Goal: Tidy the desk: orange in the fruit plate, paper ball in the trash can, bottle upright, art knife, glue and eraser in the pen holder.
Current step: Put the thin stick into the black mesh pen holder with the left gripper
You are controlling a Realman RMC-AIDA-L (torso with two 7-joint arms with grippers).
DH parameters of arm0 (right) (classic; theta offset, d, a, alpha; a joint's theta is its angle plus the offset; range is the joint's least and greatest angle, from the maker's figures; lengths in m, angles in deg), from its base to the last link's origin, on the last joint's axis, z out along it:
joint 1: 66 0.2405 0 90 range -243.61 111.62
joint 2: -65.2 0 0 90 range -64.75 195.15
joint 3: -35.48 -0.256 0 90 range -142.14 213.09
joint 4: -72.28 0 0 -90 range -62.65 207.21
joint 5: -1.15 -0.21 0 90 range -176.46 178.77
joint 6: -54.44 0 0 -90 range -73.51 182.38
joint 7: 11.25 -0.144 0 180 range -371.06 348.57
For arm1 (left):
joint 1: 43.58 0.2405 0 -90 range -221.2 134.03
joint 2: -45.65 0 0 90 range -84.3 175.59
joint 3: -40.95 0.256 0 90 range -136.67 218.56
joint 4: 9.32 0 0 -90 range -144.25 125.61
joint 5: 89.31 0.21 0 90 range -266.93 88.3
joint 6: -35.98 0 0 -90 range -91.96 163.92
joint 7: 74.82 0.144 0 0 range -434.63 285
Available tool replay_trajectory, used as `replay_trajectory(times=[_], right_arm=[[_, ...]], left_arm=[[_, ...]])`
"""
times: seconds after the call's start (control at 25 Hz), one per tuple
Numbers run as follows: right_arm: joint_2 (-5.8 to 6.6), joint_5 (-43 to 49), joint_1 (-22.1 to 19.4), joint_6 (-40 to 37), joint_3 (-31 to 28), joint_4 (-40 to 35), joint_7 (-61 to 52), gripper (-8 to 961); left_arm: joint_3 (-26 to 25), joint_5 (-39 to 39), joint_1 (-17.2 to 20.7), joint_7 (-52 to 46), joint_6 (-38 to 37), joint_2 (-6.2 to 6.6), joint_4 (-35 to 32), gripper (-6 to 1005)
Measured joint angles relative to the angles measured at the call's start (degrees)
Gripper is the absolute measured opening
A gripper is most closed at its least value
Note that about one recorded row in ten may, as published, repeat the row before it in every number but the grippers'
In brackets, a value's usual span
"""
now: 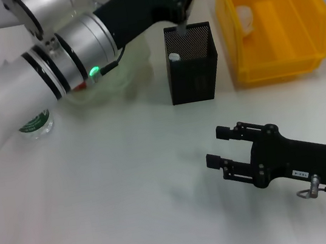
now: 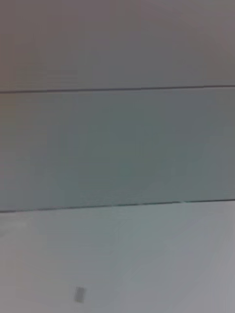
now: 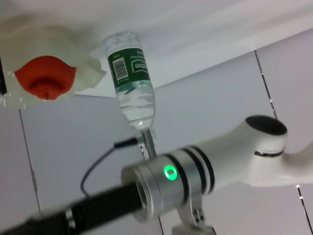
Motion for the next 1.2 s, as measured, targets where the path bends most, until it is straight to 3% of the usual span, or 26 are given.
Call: replay_trajectory(times=[0.52, 0.96, 1.2], right_arm=[[0.00, 0.00, 0.53, -0.21, 0.00, -0.01, -0.25, 696], [0.00, 0.00, 0.48, -0.21, 0.00, -0.01, -0.02, 710], [0.01, 0.00, 0.13, -1.01, -0.02, -0.01, 0.01, 718]], left_arm=[[4.49, -1.46, -1.20, 2.52, 3.93, 0.00, 2.34, 158], [4.73, -1.59, -1.82, 2.69, 4.29, 0.00, 2.36, 212], [4.62, -1.60, -0.58, 1.77, 0.07, 0.07, 1.33, 213]])
